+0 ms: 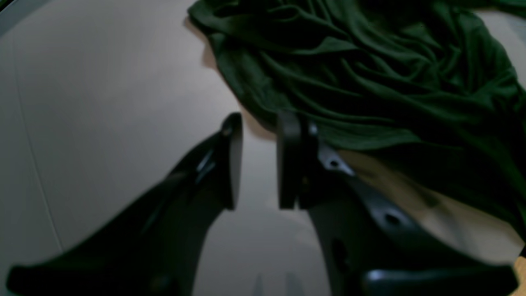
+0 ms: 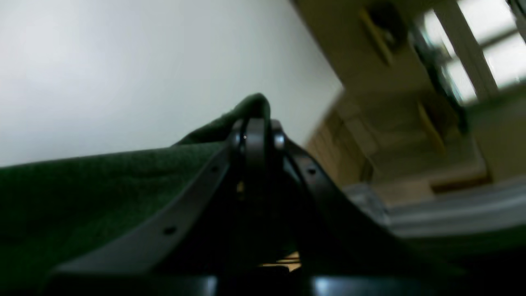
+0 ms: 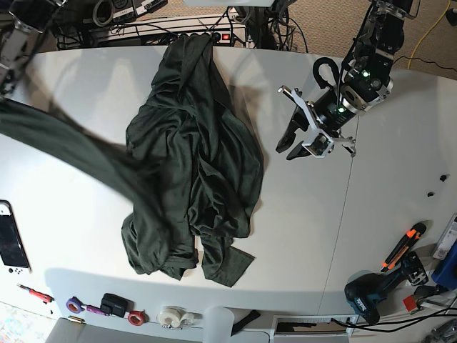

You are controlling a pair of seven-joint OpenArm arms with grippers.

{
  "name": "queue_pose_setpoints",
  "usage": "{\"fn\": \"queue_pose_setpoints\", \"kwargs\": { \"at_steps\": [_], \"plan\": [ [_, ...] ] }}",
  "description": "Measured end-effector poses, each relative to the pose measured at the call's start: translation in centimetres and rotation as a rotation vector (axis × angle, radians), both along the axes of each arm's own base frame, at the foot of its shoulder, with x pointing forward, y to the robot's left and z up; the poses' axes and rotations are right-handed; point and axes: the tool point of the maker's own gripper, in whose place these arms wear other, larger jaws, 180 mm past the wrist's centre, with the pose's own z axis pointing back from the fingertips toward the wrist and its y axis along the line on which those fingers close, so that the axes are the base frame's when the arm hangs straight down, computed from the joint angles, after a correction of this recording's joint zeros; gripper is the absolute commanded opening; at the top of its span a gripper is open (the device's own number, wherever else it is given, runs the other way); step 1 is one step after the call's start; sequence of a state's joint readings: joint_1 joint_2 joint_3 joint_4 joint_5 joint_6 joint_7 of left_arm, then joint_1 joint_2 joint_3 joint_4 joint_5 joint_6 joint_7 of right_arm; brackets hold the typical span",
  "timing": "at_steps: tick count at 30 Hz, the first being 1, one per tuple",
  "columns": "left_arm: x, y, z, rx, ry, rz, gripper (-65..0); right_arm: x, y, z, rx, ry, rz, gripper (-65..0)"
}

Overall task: Layout the t-shirt on the table in an organized manner, then fold the t-shirt properly
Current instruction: 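Grasp a sleeve with the right gripper and drag it outward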

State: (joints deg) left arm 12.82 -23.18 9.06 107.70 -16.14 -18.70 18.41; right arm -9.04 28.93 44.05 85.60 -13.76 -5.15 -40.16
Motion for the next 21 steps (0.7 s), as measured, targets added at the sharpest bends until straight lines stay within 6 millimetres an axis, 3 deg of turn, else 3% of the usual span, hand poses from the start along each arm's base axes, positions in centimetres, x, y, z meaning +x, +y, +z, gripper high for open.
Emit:
{"fn": "queue_pose_setpoints", "kwargs": {
  "at_steps": [11,21],
  "plan": [
    [0.0,0.0,0.0,0.001,0.001,0.000,-49.0,-6.7,-5.0,7.3,-0.077,-0.205,-0.191,-65.0],
    [-0.6,-1.1,0.7,-0.161,0.083,-0.004,-49.0,-7.7,-5.4,7.6,-0.052,-0.246,-0.207,-65.0]
  ]
}}
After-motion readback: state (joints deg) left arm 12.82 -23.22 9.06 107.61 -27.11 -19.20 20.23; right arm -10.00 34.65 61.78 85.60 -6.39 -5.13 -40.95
